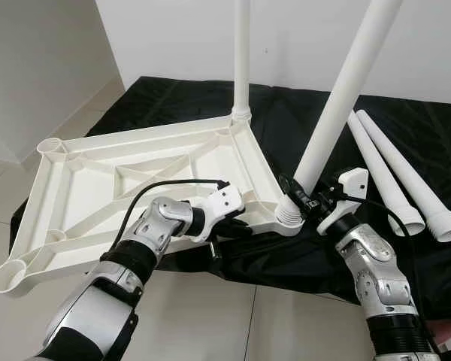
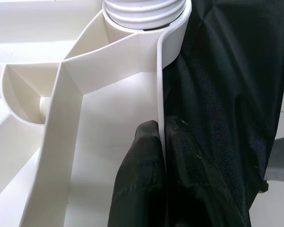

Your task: Building children table

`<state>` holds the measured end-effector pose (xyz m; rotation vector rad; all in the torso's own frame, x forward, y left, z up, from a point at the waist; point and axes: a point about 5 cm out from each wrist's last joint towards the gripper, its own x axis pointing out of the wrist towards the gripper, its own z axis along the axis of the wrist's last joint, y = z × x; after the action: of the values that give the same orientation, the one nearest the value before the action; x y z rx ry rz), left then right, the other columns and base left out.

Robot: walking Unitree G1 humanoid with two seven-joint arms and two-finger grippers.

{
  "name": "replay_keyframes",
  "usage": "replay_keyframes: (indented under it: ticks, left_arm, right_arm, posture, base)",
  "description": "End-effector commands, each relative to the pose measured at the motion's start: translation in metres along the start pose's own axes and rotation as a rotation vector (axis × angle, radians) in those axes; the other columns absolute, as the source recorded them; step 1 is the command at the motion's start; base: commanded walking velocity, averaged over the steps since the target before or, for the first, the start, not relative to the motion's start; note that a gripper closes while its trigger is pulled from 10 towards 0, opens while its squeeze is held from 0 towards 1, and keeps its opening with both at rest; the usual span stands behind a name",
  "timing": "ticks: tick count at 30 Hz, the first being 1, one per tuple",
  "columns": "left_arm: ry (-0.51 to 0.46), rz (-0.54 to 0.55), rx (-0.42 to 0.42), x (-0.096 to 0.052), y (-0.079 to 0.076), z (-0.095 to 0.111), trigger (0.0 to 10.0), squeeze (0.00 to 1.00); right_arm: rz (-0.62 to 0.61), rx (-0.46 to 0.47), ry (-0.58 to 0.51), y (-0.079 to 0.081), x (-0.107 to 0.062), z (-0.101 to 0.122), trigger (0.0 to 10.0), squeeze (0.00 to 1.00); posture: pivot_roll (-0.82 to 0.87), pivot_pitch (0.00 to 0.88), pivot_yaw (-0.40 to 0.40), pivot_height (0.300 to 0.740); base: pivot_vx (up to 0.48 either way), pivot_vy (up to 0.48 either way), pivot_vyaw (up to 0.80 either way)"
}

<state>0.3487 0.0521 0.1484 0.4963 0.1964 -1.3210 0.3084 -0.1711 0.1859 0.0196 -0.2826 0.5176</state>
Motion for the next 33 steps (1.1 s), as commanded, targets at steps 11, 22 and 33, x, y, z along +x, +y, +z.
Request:
replay_keyframes:
  ticks: [11, 22, 33]
  left_arm:
    - [-0.006, -0.001, -0.015, -0.0004, -0.0016, -0.0025, 10.0, 0.0]
    - [-0.003, -0.002, -0.015, -0.0003, -0.0015, -0.0025, 10.0, 0.0]
    - [-0.002, -0.004, -0.015, -0.0004, -0.0024, -0.0036, 10.0, 0.0]
  right_arm:
    - [0.005, -0.01, 0.029, -0.0018, -0.0039, -0.0054, 10.0, 0.0]
    - [0.007, -0.014, 0.028, -0.0027, -0.0044, -0.0046, 10.0, 0.0]
    - [0.016, -0.021, 0.03, -0.0009, -0.0042, -0.0051, 10.0, 0.0]
  posture:
    - [-0.18, 0.103, 0.083, 0.74]
    - [-0.18, 0.107, 0.084, 0.74]
    - [-0.18, 0.104, 0.086, 0.74]
  base:
    - [0.0, 0.0, 0.0]
    - [0.0, 0.0, 0.0]
    - [0.0, 0.0, 0.0]
